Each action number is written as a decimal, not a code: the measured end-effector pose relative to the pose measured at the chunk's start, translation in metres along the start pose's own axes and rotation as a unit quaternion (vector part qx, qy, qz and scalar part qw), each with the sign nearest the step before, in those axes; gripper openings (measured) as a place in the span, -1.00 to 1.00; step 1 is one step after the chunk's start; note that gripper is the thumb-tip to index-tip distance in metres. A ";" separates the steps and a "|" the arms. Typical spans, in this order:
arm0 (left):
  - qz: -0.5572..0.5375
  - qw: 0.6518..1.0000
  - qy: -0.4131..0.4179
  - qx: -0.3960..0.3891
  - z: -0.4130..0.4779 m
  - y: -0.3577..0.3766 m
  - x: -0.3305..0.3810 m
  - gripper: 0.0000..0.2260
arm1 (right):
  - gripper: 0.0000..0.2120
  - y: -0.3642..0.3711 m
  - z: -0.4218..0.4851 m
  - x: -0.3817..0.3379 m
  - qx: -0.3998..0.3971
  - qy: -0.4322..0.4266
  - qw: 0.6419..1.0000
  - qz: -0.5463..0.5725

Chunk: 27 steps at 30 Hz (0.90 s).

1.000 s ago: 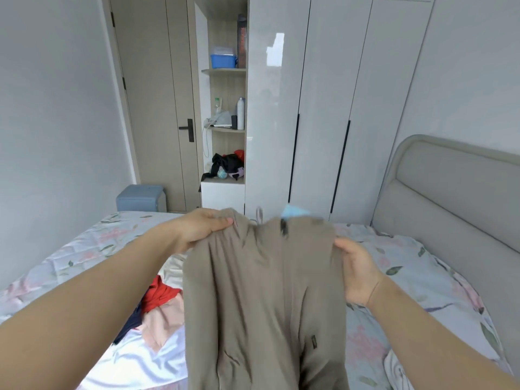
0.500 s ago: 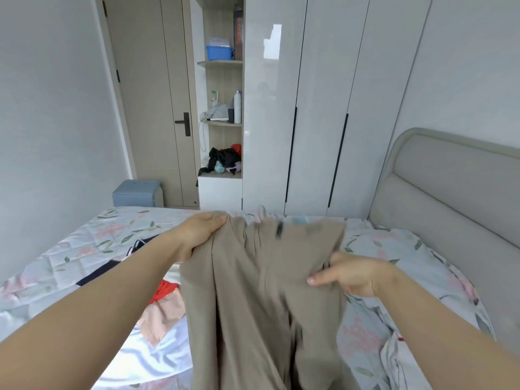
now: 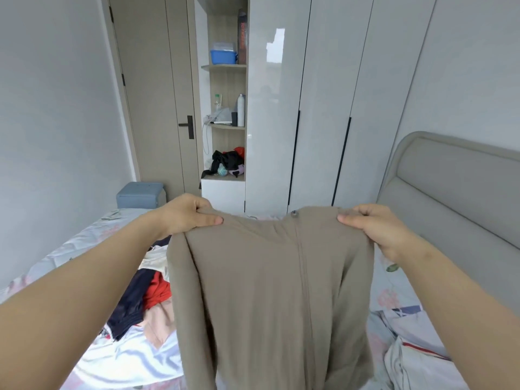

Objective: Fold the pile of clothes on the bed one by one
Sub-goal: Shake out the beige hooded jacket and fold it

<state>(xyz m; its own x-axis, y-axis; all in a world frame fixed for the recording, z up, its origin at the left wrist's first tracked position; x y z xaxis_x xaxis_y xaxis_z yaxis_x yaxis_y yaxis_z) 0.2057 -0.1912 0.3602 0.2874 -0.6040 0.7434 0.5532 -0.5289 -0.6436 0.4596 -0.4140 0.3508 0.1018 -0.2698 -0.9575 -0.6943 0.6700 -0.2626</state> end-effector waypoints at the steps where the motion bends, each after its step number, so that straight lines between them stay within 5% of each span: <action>1: -0.007 0.999 0.006 0.032 0.004 -0.008 -0.001 -0.67 | -0.85 -0.006 -0.001 -0.007 0.018 -0.015 0.999 0.048; 4: 0.060 0.993 0.047 0.086 0.009 -0.028 0.013 -0.73 | -0.85 -0.014 -0.005 -0.030 0.027 -0.069 0.981 0.181; 7: 0.261 0.961 0.045 0.079 0.015 -0.039 0.018 -0.81 | -0.83 -0.015 -0.007 -0.041 0.087 -0.096 0.992 0.010; 10: 0.339 0.926 0.048 0.159 0.011 -0.051 0.027 -0.87 | -0.77 -0.028 -0.015 -0.051 0.213 -0.149 0.962 -0.079; 12: 0.282 0.934 0.041 0.213 0.008 -0.057 0.028 -0.82 | -0.68 -0.032 -0.023 -0.059 0.253 -0.168 0.946 -0.109; 15: 0.046 0.969 -0.005 0.244 0.006 -0.061 0.013 -0.73 | -0.49 -0.028 -0.020 -0.056 0.234 -0.114 0.932 -0.253; 18: -0.132 0.956 0.008 0.261 0.003 -0.058 0.014 -0.77 | -0.50 -0.027 -0.028 -0.062 0.256 -0.117 0.901 -0.329; 21: -0.195 0.918 0.092 0.332 -0.001 -0.074 0.027 -0.79 | -0.61 -0.036 -0.058 -0.093 0.329 -0.231 0.900 -0.169; 23: -0.183 0.916 0.119 0.338 -0.001 -0.080 0.034 -0.84 | -0.68 -0.040 -0.061 -0.103 0.294 -0.226 0.927 -0.050; 27: -0.159 0.939 0.063 0.299 0.000 -0.076 0.022 -0.84 | -0.57 -0.013 -0.046 -0.080 0.191 -0.124 0.949 -0.217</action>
<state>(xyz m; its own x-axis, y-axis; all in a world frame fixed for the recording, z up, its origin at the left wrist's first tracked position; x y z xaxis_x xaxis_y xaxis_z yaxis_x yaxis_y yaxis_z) 0.1697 -0.1643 0.4255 -0.0401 -0.5588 0.8283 0.9465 -0.2869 -0.1477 0.4274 -0.4327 0.4363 0.5175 -0.4385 -0.7348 -0.2436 0.7477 -0.6178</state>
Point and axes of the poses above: each hand's wrist, its own z-axis towards the middle knuckle, its own y-axis out of the palm, x = y × z, the point moved 9 cm from there along z, towards the middle knuckle, and after that the axes turned 10 degrees about y, right-handed, at the moved point
